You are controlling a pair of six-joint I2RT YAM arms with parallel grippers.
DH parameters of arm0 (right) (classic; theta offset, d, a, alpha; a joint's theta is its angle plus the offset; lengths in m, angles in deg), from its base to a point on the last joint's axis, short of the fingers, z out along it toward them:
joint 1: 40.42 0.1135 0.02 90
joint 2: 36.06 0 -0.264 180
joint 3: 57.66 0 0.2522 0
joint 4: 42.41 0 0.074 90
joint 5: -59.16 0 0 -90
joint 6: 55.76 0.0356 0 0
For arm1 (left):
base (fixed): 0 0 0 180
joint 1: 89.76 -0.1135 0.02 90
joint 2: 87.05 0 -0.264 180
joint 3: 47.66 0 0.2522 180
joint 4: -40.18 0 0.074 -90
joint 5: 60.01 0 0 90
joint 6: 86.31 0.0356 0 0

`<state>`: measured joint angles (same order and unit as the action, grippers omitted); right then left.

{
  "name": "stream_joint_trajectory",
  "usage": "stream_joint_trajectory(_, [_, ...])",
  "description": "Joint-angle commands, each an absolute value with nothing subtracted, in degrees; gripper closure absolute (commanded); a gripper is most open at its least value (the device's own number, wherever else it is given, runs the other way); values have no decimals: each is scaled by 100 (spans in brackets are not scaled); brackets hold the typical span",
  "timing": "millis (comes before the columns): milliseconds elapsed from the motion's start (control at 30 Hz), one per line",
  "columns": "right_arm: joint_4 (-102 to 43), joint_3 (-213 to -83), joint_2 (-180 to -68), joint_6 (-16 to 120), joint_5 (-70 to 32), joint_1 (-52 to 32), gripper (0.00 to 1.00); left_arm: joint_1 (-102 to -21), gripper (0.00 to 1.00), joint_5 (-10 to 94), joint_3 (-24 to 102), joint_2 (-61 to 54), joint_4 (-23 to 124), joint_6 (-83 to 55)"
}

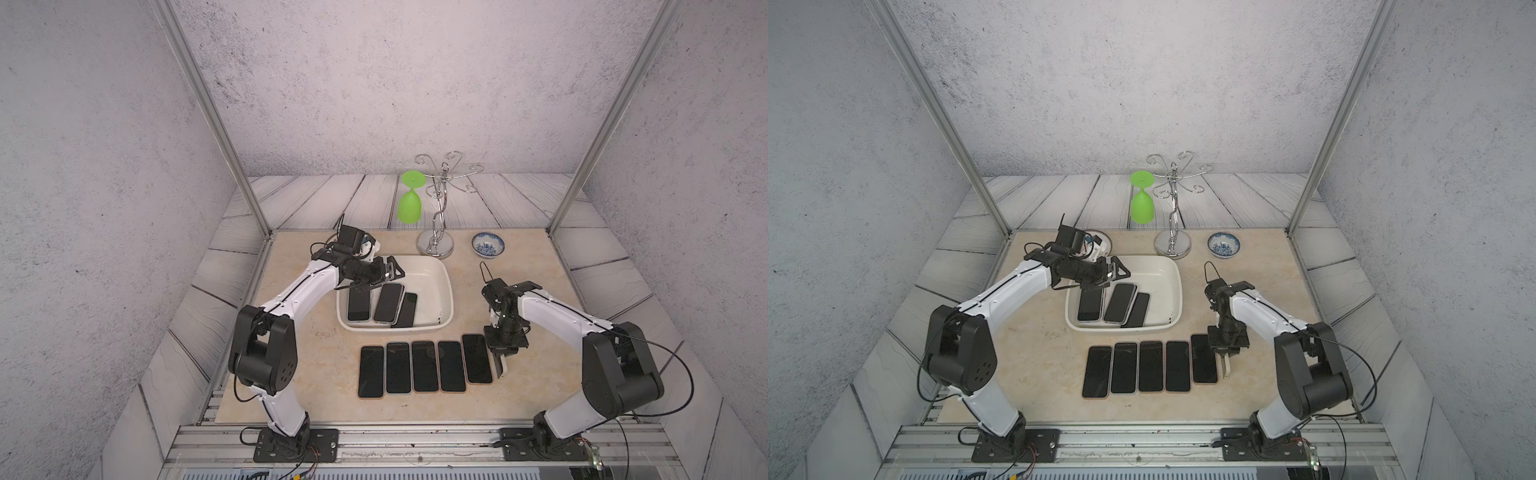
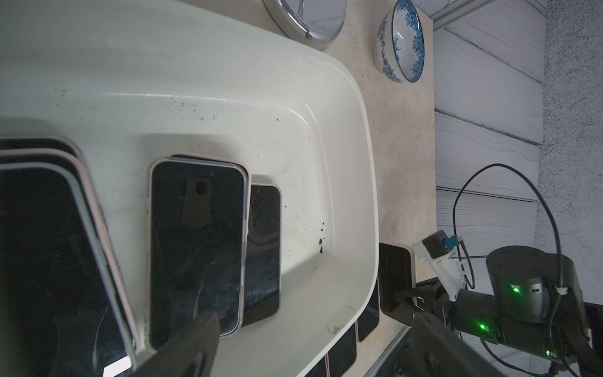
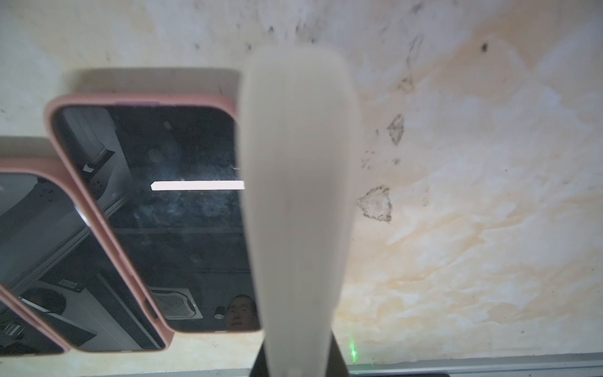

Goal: Take the phone out of the storage box
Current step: Place the phone at the center of the board.

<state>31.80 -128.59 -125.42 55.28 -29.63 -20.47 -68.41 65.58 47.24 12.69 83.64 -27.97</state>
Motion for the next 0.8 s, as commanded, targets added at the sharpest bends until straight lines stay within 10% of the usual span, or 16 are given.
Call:
stream_joint_trajectory(0, [3304,-12826,-12682,5540,-2955,-2073,73,-6865,2,6567,4735,1370,8363,-2672])
stream_joint_trajectory(567, [2957,-12943,-12817,5283,-2305,-3590,48,-6876,2,6525,4745,1495,8445,-2555])
stream_joint_trajectory(767, [2617,-12917,-13043,5314,-2242,-3825,21,-6875,2,6454,4753,1499,8501,-2529])
